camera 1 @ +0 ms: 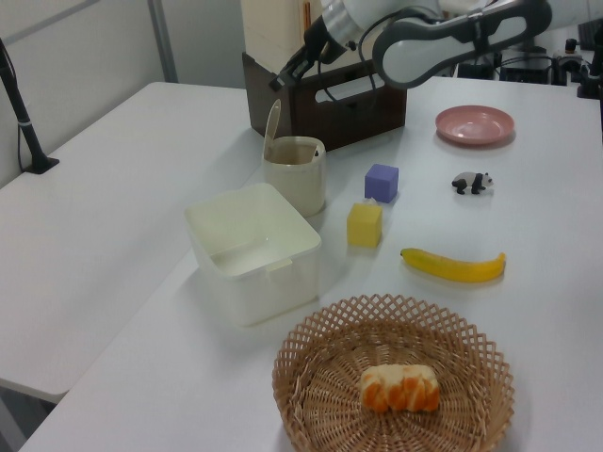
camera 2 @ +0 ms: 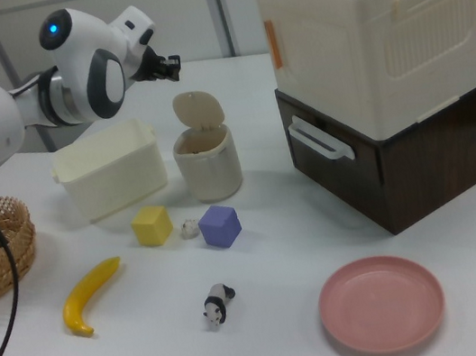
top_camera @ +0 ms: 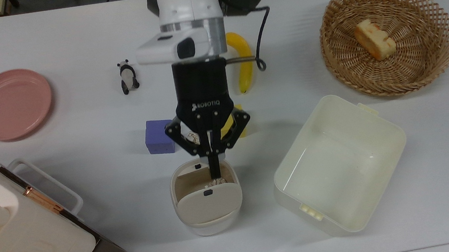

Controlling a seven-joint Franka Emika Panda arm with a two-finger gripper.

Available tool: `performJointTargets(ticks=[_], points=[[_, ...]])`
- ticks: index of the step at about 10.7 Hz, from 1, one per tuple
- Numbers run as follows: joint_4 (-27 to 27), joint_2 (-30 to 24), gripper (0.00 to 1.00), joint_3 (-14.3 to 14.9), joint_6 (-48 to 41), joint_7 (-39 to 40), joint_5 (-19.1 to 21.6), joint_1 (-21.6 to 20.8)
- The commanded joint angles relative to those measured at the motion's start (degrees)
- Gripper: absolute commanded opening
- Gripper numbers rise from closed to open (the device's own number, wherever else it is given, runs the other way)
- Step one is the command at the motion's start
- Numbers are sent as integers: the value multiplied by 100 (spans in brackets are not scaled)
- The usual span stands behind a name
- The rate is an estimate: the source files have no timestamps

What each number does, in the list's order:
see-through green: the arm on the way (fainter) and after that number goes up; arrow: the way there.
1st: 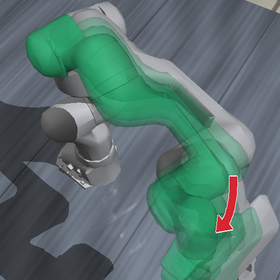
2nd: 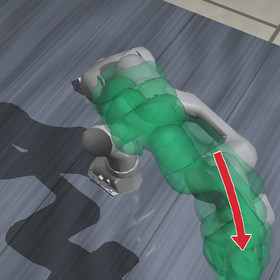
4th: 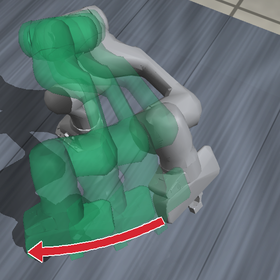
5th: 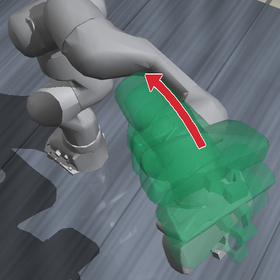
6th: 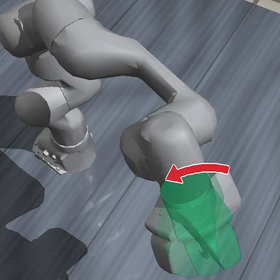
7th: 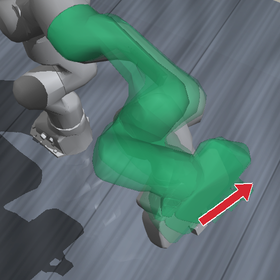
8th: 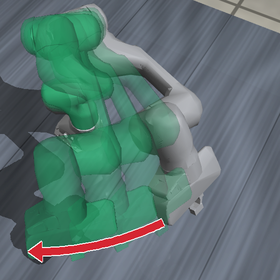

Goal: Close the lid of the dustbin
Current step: 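Push the raised lid down onto the dustbin rim with the gripper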

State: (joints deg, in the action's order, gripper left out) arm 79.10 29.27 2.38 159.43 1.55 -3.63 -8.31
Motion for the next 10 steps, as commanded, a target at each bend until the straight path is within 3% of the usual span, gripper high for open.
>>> performJointTargets(ticks=[1,7,10], points=[[-491,473,0,52,481,38,-103,84],[-474,676,0,52,792,372,-85,146],[-491,519,0,43,40,425,-94,216]])
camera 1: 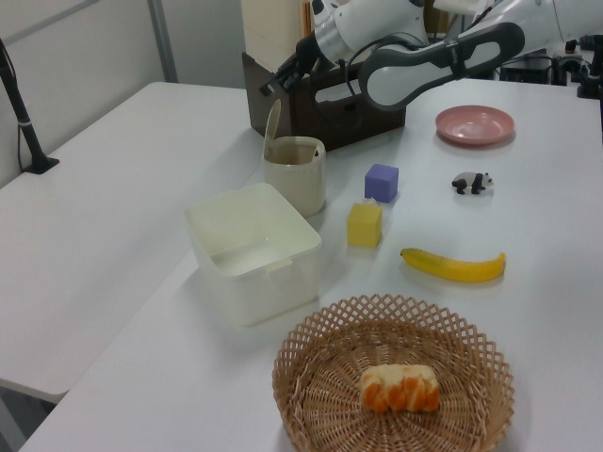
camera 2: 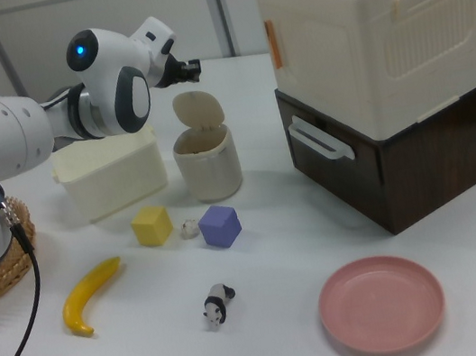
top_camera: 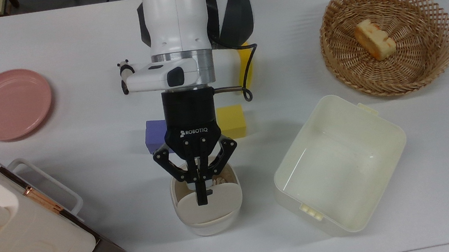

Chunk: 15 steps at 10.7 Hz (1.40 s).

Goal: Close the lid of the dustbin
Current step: 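Push the raised lid down onto the dustbin rim with the gripper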

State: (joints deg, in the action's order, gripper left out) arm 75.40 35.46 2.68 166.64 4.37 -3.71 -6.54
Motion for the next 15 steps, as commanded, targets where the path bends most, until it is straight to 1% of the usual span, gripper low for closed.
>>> performJointTargets(ticks=[1,6,10,11,15], points=[[-131,-153,0,-30,-999,212,-86,108],[-131,-268,0,-92,-1932,231,-42,144],[-122,-356,0,-276,-2740,231,-34,144],[-113,-356,0,-285,-2899,231,-34,135],[27,-268,0,-303,-2980,292,-51,144]])
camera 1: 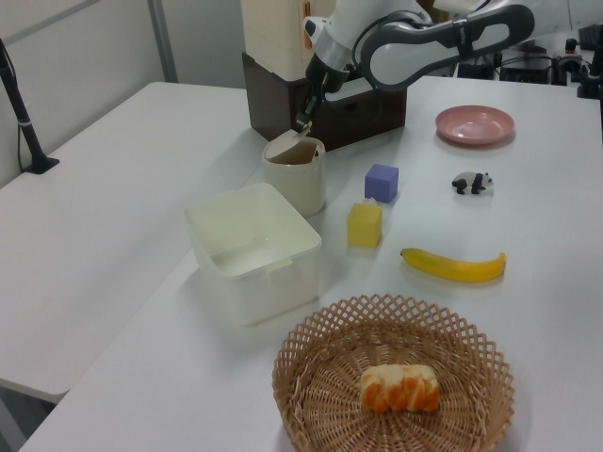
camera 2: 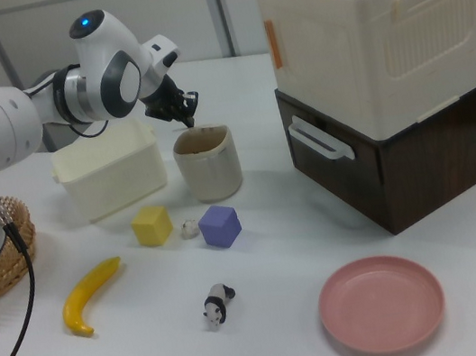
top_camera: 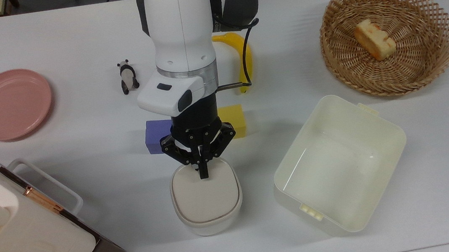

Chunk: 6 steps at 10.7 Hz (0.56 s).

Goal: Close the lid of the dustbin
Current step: 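Push the raised lid down onto the dustbin rim with the gripper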

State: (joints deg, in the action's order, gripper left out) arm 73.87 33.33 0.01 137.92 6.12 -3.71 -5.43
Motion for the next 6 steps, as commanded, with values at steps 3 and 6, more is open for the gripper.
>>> performJointTargets(ticks=[3,6], points=[[303,77,0,-37,-108,118,-60,77],[313,270,0,-28,-99,153,-69,113]])
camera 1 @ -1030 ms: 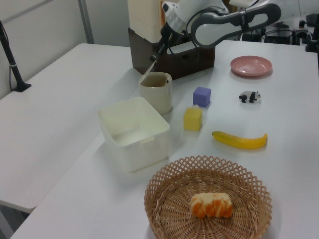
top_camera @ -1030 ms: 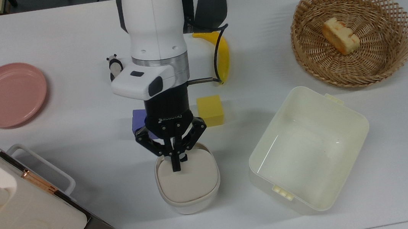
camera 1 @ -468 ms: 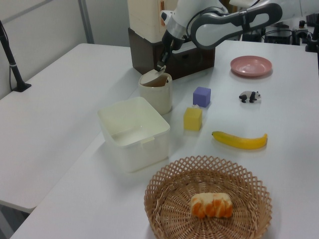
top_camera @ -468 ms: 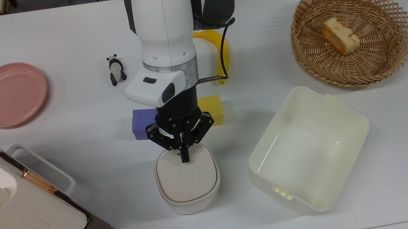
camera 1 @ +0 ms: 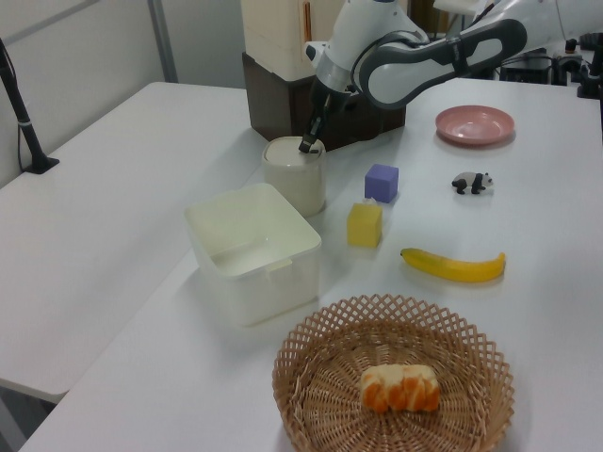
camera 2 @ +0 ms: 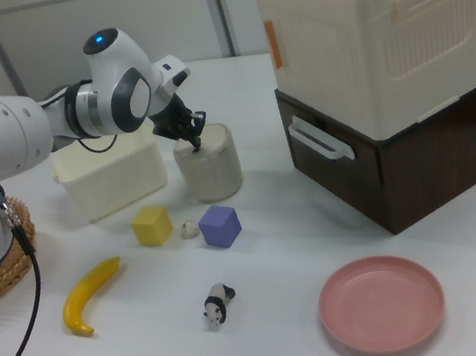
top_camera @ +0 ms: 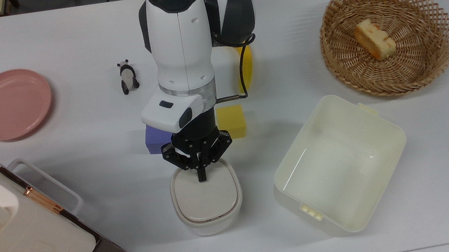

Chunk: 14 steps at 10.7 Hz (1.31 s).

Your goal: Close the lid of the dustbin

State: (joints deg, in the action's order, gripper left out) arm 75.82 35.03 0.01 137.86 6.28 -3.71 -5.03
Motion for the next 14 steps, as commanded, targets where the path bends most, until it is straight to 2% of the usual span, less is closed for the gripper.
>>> performJointTargets(ticks=[1,3,5,9,14], points=[[117,144,0,-27,-93,197,-69,81],[117,128,0,-27,-102,198,-25,81],[117,-144,0,-36,-233,180,10,72],[178,-1004,0,-18,-1663,145,2,72],[872,-2296,0,26,-3744,58,-25,81]])
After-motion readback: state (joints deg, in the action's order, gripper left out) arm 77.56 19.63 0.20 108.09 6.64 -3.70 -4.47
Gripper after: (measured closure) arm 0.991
